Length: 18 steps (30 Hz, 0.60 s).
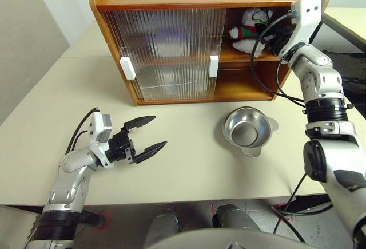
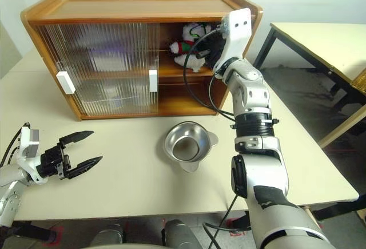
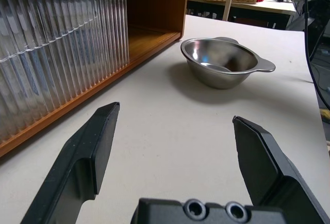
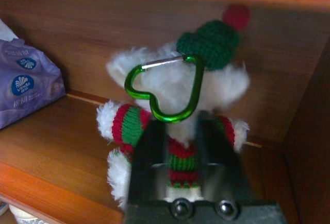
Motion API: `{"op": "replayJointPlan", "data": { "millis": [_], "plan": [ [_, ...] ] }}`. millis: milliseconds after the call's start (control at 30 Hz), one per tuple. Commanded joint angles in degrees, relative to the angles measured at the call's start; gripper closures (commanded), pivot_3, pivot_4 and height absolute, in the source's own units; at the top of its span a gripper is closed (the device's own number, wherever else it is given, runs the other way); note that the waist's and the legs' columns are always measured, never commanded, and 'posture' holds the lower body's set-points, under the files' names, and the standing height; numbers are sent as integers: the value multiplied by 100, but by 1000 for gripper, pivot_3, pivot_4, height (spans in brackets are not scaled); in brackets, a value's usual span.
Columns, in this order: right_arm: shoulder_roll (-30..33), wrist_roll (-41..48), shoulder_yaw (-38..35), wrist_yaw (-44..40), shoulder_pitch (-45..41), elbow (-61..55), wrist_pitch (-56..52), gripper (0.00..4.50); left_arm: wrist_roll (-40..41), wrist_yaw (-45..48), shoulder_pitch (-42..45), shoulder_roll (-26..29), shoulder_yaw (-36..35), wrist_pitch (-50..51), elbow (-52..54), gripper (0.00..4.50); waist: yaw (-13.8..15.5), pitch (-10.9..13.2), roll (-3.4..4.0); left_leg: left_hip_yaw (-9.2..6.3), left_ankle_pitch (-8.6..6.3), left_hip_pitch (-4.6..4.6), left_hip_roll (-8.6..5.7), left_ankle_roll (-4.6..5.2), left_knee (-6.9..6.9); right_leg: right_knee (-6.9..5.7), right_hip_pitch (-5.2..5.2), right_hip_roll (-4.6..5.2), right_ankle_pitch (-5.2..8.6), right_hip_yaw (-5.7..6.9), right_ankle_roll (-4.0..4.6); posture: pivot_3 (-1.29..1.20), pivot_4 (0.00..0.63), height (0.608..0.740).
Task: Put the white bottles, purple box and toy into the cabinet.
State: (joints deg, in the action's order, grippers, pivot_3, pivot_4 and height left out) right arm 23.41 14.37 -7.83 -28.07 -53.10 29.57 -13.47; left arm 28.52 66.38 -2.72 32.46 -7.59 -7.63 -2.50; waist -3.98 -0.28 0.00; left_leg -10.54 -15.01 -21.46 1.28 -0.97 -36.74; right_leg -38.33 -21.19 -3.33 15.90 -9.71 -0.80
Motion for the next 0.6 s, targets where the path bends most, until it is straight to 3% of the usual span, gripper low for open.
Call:
{"op": "replayJointPlan", "data": {
  "millis": [33, 233, 600],
  "plan": [
    [89, -42, -6, -46, -120, -96, -59, 2197, -80, 32, 12, 4, 43, -23, -80, 0, -1, 0, 0, -1, 0, 0, 0, 0, -1, 0, 0, 0, 1, 0, 5, -84, 0, 740],
    [240, -22, -65, -58, -166, -128, -67, 22, -86, 40, 39, -6, 66, -15, -81, 0, -10, 0, 0, 0, 0, 0, 0, 0, -2, 0, 0, 1, 11, 0, 25, -89, 0, 740],
    [1097, 380, -192, -786, 280, -1139, -1334, 22, -78, -28, -43, -56, 96, 30, 17, 0, 60, 0, -1, -5, 1, -2, -2, -2, -6, 5, 11, 3, 24, 39, 40, -87, 6, 740]
  ]
}}
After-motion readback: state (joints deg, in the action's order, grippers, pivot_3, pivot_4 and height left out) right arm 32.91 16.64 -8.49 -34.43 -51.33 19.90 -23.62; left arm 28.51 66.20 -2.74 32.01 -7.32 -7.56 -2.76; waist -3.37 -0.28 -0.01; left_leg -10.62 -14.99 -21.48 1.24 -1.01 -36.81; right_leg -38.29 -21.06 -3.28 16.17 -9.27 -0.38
